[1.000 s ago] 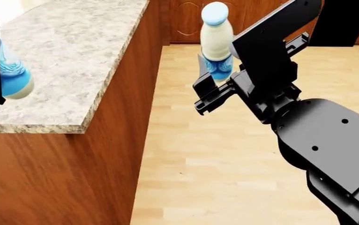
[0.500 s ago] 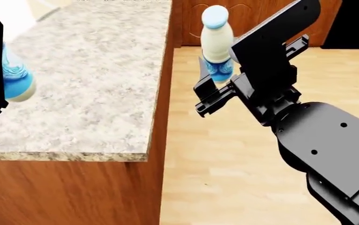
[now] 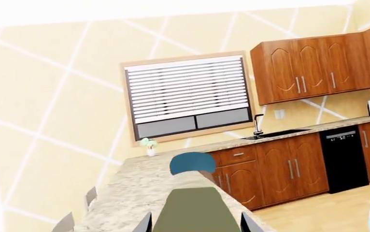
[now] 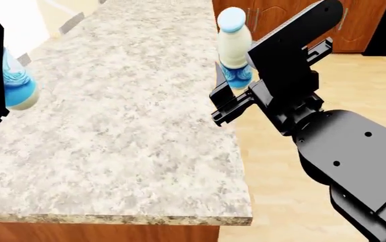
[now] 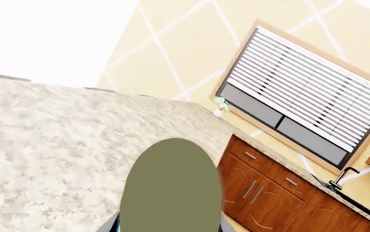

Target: Move the drinks to the dining counter.

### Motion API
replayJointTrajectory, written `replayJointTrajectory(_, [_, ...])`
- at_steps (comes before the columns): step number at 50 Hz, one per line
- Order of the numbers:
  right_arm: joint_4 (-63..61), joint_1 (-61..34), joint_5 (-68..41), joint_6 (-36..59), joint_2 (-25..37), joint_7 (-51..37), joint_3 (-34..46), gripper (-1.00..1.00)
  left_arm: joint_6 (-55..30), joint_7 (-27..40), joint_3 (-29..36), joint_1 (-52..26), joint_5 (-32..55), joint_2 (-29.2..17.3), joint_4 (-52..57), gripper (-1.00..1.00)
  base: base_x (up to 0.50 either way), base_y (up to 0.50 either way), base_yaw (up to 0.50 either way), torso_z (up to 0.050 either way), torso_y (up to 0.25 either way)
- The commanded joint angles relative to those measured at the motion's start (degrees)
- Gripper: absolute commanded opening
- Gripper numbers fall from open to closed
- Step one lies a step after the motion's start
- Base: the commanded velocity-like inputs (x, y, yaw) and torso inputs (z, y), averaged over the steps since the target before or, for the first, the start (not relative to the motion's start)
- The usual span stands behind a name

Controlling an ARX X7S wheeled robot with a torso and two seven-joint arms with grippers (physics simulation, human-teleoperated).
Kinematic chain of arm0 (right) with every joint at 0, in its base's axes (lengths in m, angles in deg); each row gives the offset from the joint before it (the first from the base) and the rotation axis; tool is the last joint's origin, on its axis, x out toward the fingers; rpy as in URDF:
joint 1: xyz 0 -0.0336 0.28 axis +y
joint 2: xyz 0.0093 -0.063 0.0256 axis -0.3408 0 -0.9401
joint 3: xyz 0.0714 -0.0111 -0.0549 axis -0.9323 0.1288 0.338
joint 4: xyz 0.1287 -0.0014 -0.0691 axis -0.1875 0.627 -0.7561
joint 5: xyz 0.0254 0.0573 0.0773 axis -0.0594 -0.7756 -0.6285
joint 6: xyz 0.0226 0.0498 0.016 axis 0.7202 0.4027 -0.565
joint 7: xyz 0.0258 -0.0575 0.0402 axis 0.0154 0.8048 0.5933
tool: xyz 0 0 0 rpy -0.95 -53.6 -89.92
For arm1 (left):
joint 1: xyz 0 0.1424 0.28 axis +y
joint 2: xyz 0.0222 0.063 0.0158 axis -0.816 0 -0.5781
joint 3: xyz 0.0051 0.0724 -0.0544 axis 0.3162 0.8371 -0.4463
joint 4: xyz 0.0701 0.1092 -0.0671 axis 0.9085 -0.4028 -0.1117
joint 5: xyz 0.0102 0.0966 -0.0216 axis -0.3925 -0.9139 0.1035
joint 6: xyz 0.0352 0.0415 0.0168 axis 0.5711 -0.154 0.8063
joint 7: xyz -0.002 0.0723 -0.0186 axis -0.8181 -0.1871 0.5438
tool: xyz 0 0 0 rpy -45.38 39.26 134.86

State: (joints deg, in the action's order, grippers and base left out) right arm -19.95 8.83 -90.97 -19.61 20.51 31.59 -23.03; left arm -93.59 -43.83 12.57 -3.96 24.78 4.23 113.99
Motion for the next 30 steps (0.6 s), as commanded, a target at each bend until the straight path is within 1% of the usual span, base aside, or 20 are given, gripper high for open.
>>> replayJointTrajectory(1, [-0.2, -0.8, 1.5, 0.7, -0.1, -0.2, -0.1, -1.0, 0.6, 0.2, -1.1, 0.6, -0.2, 0.1, 0.1, -1.0, -0.5, 0.18, 0.0, 0.0, 0.0])
replayJointTrajectory(9, [-0.3, -0.6, 1.3, 1.0, 0.1, -0.5, -0.4, -1.0, 0.7, 0.5, -1.8, 1.0, 0.5, -0.3, 0.2, -1.0, -0.5, -0.01, 0.0, 0.0, 0.003])
replayJointTrajectory(24, [-0.1, 1.2, -0.5, 0.2, 0.0, -0.1, -2.3, -1.0, 1.1, 0.6, 0.3, 0.5, -0.4, 0.1, 0.1, -1.0, -0.5, -0.01, 0.0, 0.001, 0.001])
replayJointTrajectory(30, [0.3, 1.2, -2.8, 1.4, -1.1, 0.4, -4.0, -1.0, 1.2, 0.1, 2.0, 0.1, -1.4, 0.7, 0.1, -1.0, 0.0, 0.0, 0.0, 0.0, 0.0])
